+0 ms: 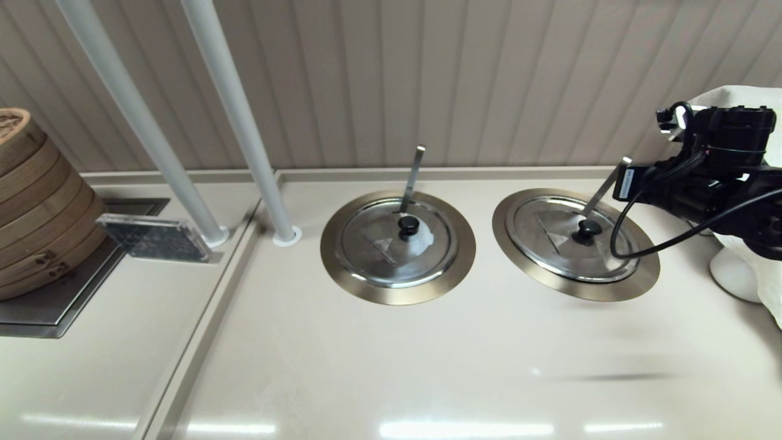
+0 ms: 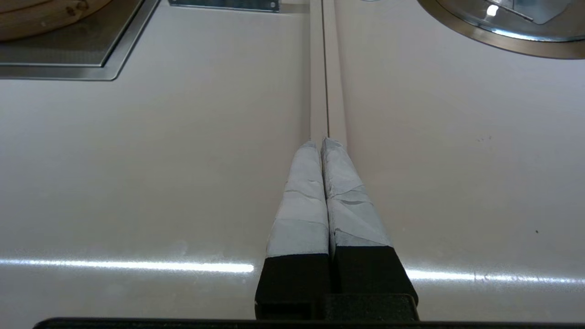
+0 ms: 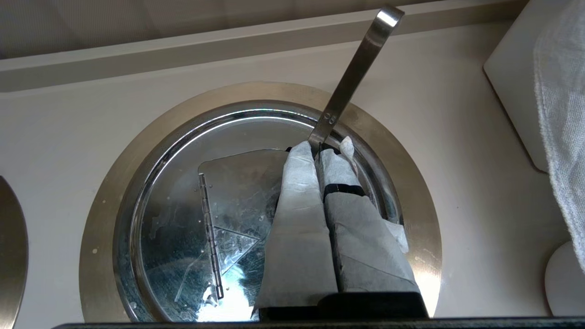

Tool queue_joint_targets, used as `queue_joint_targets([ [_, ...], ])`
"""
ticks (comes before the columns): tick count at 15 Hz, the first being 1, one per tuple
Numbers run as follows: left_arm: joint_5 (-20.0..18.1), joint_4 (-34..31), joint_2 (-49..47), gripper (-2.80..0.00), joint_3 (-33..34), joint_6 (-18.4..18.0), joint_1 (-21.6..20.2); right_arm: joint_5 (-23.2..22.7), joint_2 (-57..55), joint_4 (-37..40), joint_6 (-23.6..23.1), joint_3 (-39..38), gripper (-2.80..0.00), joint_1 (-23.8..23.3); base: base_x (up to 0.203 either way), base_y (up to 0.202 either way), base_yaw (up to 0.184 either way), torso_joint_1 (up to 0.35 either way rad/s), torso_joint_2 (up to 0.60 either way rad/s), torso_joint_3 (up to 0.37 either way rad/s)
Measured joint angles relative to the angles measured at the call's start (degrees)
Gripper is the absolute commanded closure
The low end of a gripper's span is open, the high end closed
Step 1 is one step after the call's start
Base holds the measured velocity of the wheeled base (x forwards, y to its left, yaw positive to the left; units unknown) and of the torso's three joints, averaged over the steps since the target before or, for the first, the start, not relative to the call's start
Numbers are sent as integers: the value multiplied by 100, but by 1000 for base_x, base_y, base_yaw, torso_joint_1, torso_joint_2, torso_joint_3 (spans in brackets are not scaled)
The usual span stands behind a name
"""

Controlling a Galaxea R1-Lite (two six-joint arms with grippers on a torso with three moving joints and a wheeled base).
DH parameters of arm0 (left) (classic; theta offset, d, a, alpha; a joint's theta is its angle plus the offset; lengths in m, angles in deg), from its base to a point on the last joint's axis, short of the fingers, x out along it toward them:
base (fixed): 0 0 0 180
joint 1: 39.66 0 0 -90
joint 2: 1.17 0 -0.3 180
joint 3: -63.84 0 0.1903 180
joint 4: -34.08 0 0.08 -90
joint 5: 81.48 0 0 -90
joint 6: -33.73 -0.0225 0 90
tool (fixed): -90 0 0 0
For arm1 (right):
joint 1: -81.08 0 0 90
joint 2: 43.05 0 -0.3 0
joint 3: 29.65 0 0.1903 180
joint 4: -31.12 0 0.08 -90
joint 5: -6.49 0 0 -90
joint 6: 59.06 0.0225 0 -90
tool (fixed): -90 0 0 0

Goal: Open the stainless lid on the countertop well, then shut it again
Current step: Open the lid

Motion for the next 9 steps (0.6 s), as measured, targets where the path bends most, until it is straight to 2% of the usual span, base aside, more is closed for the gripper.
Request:
queue_joint_targets([
  [2, -4, 0, 0, 0, 0, -1, 0, 0, -116, -1, 41, 7, 0, -21, 0, 0, 0, 0, 0, 0],
  [3, -2, 0, 0, 0, 0, -2, 0, 11, -205, -14, 65, 7, -280, -23, 0, 0, 0, 0, 0, 0],
  [9, -3, 0, 0, 0, 0, 1, 0, 121, -564, -319, 107, -88, -280, -22, 0, 0, 0, 0, 0, 0],
])
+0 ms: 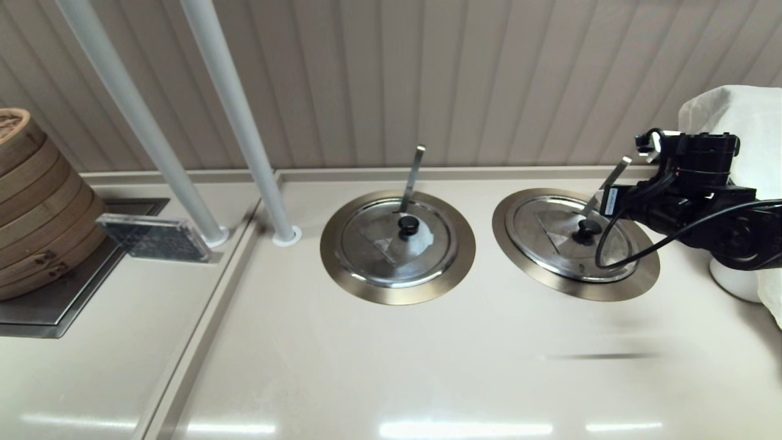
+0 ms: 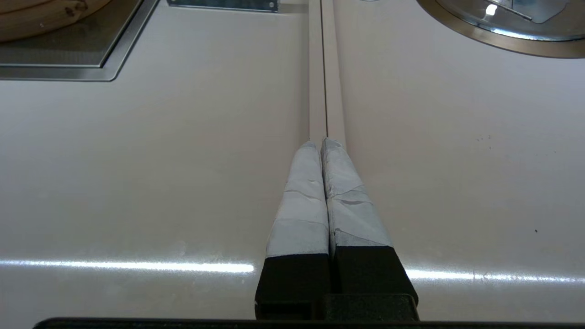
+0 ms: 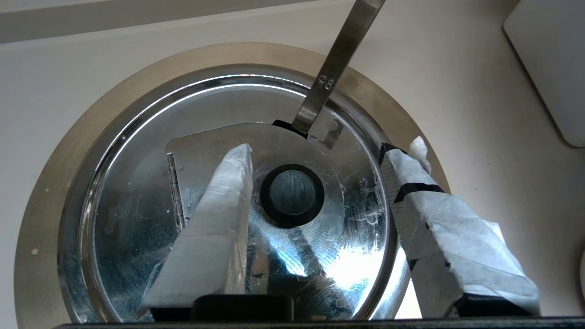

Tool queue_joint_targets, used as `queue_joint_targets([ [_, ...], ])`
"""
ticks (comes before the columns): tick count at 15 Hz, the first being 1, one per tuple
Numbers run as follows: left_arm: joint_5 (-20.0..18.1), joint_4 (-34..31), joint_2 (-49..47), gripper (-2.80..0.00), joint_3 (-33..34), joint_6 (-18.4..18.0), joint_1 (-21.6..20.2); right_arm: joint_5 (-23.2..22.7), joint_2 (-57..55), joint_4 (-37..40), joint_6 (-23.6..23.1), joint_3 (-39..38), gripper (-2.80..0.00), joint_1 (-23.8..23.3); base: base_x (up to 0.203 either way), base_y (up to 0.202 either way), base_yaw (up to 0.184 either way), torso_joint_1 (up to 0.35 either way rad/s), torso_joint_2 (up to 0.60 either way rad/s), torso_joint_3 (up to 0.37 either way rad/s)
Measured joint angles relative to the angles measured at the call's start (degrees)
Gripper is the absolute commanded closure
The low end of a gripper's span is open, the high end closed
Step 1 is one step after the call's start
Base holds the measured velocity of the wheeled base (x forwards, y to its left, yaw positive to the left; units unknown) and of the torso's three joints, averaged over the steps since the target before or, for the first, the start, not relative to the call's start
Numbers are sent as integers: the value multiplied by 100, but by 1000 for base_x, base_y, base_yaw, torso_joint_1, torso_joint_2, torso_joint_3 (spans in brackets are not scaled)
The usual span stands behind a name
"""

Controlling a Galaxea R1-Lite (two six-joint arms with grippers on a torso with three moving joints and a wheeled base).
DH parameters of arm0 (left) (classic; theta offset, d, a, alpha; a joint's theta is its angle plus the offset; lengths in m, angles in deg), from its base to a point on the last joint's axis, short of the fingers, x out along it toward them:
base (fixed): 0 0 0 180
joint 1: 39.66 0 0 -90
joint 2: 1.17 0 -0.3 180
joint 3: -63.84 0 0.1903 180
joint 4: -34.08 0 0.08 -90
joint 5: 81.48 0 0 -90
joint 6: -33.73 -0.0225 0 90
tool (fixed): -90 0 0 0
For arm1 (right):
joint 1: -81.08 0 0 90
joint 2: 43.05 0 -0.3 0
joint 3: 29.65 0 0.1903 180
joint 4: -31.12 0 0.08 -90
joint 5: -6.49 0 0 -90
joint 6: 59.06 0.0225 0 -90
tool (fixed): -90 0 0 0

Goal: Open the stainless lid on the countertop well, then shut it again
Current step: Open the lid

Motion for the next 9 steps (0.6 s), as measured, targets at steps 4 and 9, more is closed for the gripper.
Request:
queue_joint_targets([
  [4, 1, 0, 0, 0, 0, -1, 0, -339, -467, -531, 266, -32, -280, -151, 0, 0, 0, 0, 0, 0],
  [9, -1, 0, 0, 0, 0, -1, 0, -667, -1035, -798, 425, 3, -280, -279, 0, 0, 0, 0, 0, 0],
])
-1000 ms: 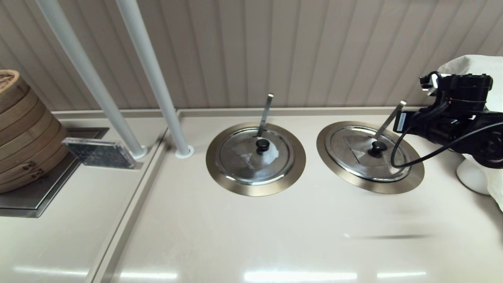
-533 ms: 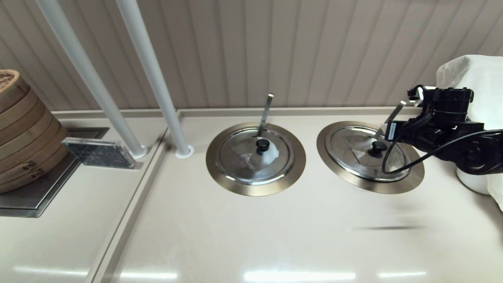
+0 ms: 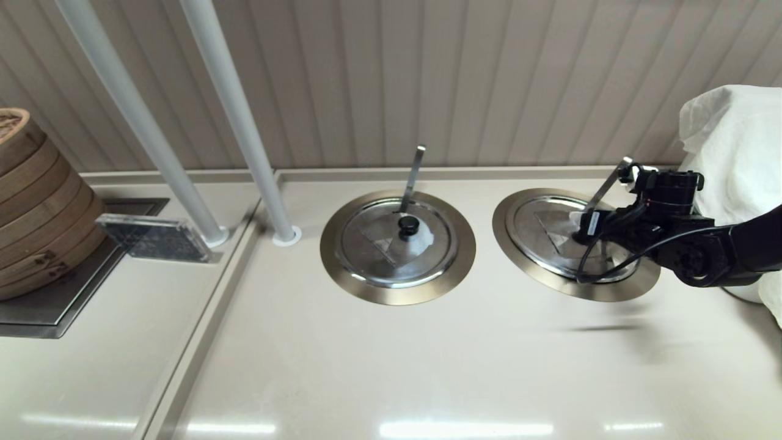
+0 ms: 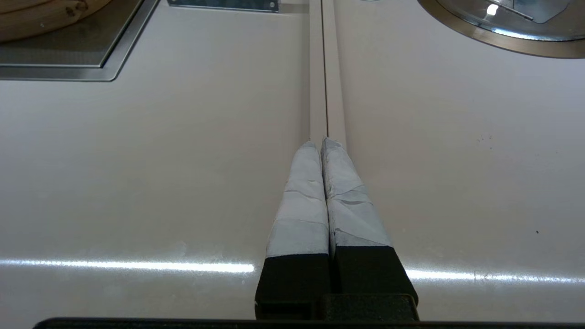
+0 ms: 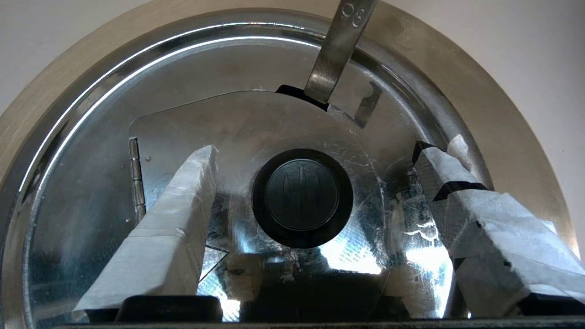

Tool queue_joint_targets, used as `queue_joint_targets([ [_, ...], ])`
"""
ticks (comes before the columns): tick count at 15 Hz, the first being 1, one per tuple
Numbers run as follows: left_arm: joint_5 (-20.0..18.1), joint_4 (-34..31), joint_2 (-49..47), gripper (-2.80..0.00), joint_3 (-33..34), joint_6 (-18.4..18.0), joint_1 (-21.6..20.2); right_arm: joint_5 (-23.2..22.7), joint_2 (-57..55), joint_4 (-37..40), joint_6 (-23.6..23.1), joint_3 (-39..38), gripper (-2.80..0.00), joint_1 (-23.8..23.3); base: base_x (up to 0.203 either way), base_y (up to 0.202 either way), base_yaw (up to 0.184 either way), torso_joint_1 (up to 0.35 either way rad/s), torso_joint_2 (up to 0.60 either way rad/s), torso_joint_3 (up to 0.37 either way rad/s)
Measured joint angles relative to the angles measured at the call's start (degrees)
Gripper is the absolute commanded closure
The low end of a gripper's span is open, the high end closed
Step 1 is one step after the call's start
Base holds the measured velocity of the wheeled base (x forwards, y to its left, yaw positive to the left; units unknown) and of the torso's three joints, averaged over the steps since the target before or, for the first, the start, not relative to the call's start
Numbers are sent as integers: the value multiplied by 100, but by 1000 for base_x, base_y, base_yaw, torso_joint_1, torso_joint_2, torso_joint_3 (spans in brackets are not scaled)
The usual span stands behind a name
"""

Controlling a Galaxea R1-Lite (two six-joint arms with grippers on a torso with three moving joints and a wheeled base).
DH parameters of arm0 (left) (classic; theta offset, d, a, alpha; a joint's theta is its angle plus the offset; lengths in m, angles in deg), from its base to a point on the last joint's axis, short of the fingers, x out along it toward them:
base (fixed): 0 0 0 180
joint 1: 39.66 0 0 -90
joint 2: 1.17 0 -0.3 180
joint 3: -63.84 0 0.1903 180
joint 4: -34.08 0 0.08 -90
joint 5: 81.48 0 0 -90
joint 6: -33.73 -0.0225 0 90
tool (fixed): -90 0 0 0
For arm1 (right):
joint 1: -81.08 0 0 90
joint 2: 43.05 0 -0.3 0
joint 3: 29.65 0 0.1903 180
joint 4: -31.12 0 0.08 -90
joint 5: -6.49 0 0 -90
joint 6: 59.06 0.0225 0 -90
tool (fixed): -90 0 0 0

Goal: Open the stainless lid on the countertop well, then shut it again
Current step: Open the lid

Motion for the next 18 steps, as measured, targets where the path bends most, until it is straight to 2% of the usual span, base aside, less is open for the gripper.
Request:
queue_joint_targets([
  [5, 2, 0, 0, 0, 0, 0, 0, -75, -55, -7, 64, 32, -280, -9, 0, 0, 0, 0, 0, 0],
  [9, 0, 0, 0, 0, 0, 0, 0, -394, 82, 25, 349, 0, -280, 35, 0, 0, 0, 0, 0, 0],
  [18, 2, 0, 0, 0, 0, 3, 0, -414, -141, 12, 349, -9, -280, 87, 0, 0, 0, 0, 0, 0],
])
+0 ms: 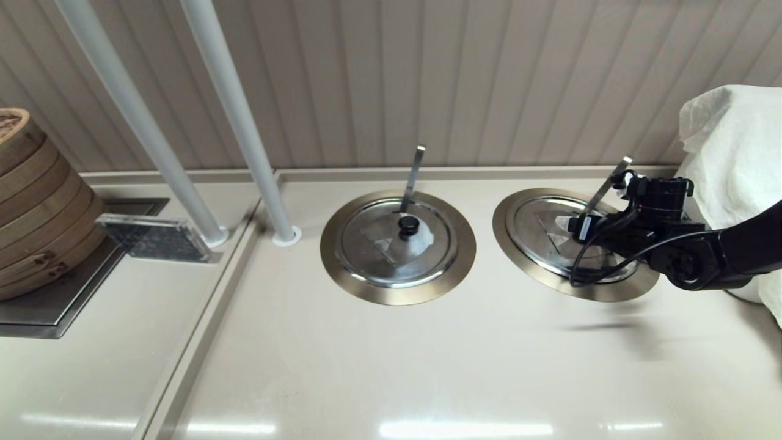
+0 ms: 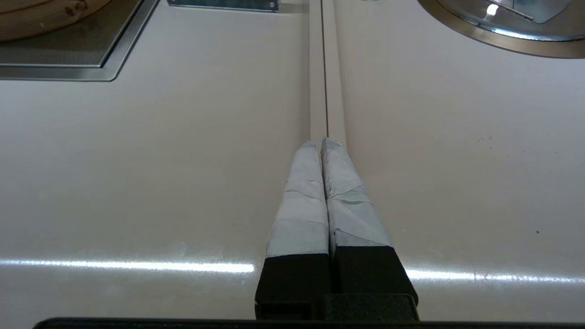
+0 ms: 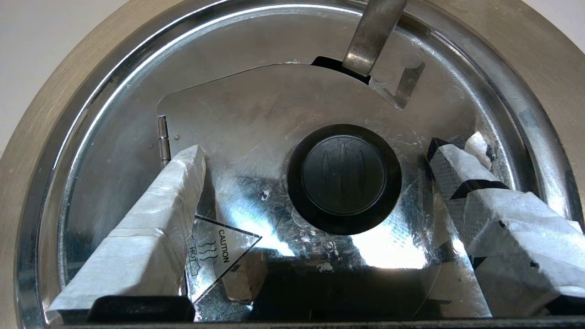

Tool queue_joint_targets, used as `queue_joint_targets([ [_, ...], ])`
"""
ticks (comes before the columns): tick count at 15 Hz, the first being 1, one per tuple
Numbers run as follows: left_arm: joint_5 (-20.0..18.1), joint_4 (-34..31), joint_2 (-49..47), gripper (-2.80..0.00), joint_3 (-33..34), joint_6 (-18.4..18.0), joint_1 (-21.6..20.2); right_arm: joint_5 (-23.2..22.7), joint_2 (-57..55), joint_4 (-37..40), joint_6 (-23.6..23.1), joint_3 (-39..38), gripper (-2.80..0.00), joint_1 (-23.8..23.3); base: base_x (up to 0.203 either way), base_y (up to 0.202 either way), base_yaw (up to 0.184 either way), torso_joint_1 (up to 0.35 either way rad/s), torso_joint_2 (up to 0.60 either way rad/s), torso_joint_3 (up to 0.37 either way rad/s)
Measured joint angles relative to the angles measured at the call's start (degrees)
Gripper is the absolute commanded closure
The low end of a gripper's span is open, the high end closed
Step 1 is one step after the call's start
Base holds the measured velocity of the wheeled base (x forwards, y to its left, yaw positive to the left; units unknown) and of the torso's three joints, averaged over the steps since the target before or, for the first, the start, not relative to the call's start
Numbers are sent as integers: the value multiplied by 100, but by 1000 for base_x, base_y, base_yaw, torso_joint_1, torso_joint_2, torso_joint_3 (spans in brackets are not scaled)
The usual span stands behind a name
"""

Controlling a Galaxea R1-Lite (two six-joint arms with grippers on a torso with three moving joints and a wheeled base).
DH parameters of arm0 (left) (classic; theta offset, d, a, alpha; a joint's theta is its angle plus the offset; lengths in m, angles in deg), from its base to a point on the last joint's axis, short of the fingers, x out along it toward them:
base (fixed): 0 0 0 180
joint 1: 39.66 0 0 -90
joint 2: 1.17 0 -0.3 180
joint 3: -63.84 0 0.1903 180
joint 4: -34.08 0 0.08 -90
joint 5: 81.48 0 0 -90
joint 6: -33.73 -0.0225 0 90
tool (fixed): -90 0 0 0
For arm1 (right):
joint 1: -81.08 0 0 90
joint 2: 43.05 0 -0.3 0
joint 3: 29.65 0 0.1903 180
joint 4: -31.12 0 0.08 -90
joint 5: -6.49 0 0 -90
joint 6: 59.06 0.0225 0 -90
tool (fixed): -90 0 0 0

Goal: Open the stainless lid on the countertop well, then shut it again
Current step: Open the lid

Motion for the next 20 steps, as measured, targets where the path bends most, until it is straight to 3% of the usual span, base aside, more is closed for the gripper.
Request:
queue_joint_targets([
  [20, 0, 0, 0, 0, 0, -2, 0, 13, -46, -258, 76, -4, -280, 171, 0, 0, 0, 0, 0, 0],
])
